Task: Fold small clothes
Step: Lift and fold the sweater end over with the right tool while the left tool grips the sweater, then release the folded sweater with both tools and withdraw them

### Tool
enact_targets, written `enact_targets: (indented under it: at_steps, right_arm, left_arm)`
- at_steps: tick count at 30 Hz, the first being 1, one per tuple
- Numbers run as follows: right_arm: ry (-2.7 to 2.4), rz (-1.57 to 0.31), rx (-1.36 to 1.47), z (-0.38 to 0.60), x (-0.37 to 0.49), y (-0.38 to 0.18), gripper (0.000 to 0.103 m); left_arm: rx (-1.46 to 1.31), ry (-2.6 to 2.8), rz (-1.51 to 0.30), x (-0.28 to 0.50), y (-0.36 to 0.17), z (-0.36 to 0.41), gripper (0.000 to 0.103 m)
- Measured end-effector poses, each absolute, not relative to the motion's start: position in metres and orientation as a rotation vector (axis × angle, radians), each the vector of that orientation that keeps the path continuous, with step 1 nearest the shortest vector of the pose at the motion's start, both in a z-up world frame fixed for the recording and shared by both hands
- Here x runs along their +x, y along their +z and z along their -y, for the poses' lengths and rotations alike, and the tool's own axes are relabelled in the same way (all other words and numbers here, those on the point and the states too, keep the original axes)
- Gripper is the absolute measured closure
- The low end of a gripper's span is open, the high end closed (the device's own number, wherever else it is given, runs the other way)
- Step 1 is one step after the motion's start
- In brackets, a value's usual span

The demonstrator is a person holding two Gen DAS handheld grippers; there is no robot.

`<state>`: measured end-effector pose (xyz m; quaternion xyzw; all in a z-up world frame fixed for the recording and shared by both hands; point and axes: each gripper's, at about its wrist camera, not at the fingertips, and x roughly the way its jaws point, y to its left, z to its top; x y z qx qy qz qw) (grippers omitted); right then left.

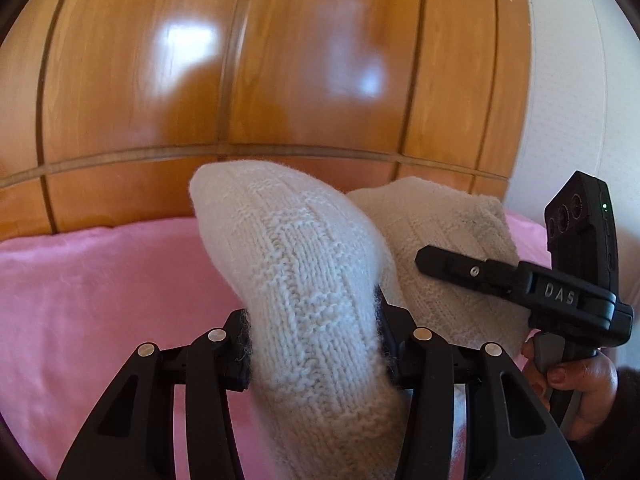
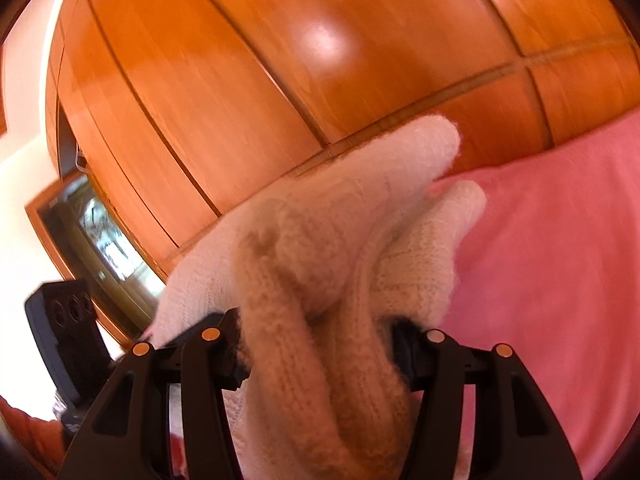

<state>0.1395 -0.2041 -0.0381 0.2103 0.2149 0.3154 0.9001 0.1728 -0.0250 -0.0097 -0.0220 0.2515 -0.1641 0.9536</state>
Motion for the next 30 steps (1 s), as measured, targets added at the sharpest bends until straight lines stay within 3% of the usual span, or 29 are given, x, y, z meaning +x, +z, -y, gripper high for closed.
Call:
enact_targets:
  at_steps: [6, 9, 11, 18, 24, 30]
  right_arm:
    - [0.637, -0.459, 0.383, 0.196, 0.191, -0.049, 0.049]
    - [0.57, -0.543, 0.355, 0.194, 0.214, -0.074, 0.048]
    - [0.519, -0.649, 0.426, 0.2, 0.23, -0.096, 0.035]
    - [0.52, -0.673, 0.481, 0.205, 0.23, -0.107, 0.03]
    - [0.471, -0.641, 0.401, 0.191, 0.211, -0.095, 0.005]
    - [0.317, -0.535, 0.28, 0.189, 0.169, -0.083, 0.002]
  left_arm:
    - [-0.044, -0.266, -0.509, 0.214, -0.035, 0.025, 0.056]
    - [-0.073, -0.232, -0.615, 0.239, -0.063, 0.024, 0.054]
    - [-0.132, -0.23, -0.672, 0.249, -0.075, 0.014, 0.047]
    - [-0.199, -0.261, -0.729, 0.259, -0.085, 0.003, 0.032]
    - [-0.194, -0.242, -0.717, 0.246, -0.084, 0.004, 0.03]
    - [-0.167, -0.212, -0.667, 0.225, -0.076, 0.004, 0.03]
